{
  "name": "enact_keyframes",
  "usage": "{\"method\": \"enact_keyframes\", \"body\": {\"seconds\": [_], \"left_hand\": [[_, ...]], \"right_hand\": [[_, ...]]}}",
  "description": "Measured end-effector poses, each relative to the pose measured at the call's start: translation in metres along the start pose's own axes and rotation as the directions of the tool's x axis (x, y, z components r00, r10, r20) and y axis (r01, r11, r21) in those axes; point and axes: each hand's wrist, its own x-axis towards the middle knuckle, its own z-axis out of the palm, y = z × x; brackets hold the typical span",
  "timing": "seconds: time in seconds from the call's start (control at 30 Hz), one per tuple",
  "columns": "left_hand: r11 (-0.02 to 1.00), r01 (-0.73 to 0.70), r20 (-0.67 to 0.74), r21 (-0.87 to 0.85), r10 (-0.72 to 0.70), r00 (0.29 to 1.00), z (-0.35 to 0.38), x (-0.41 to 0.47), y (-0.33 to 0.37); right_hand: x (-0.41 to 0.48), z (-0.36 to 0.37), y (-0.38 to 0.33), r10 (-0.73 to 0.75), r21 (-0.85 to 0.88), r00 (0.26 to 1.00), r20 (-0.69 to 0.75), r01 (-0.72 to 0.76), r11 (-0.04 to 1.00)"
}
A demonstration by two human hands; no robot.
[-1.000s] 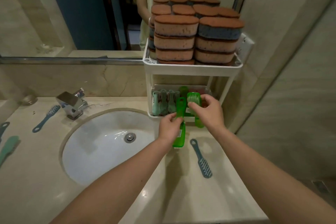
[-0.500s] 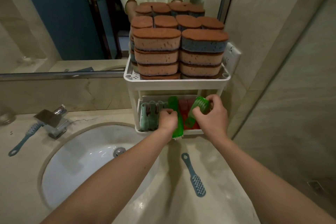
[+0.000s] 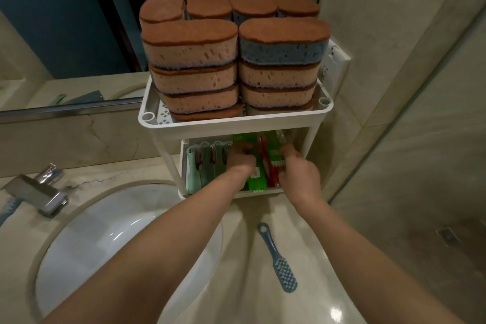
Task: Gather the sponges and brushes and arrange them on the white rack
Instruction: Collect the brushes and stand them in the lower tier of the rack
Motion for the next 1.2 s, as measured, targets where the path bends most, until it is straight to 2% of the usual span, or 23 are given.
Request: {"method": "enact_keyframes", "body": {"seconds": [0.13,0.23,0.33,0.53,0.73,0.83,0.97,1.07,1.2], "left_hand": [[0.992,-0.059,0.026,0.109,0.057,0.998,0.007,0.013,0.0],[0.993,-0.073,0.06,0.092,0.067,0.996,0.012,0.025,0.001],[0.996,-0.037,0.075,0.083,0.031,0.997,0.018,0.036,-0.002],[0.985,-0.065,0.086,0.162,0.052,0.995,0.023,0.043,-0.013],[0.933,-0.147,0.109,0.329,0.118,0.987,0.02,0.038,-0.014],[0.855,-0.254,0.15,0.453,0.207,0.967,0.019,0.031,-0.013],[0.644,-0.421,0.202,0.639,0.387,0.899,0.013,0.023,-0.017],[0.488,-0.4,0.244,0.775,0.353,0.903,0.007,0.021,-0.024],[0.42,-0.407,0.276,0.811,0.338,0.9,0.003,0.017,-0.025]], "right_hand": [[-0.001,0.015,-0.001,0.066,0.098,0.998,0.024,-0.068,0.993],[-0.003,0.022,-0.001,0.139,0.239,0.99,0.007,-0.137,0.961],[-0.005,0.03,-0.001,0.142,0.274,0.989,0.027,-0.144,0.951],[-0.009,0.038,0.0,0.113,0.251,0.99,0.083,-0.13,0.959],[-0.011,0.043,-0.009,0.112,0.081,0.964,0.239,-0.135,0.988],[-0.012,0.042,-0.011,0.109,0.032,0.953,0.284,-0.123,0.992],[-0.014,0.041,-0.009,0.092,0.022,0.923,0.373,-0.109,0.994],[-0.014,0.042,-0.009,0.087,0.011,0.907,0.412,-0.101,0.995],[-0.015,0.044,-0.005,0.06,-0.032,0.873,0.485,-0.051,0.998]]}}
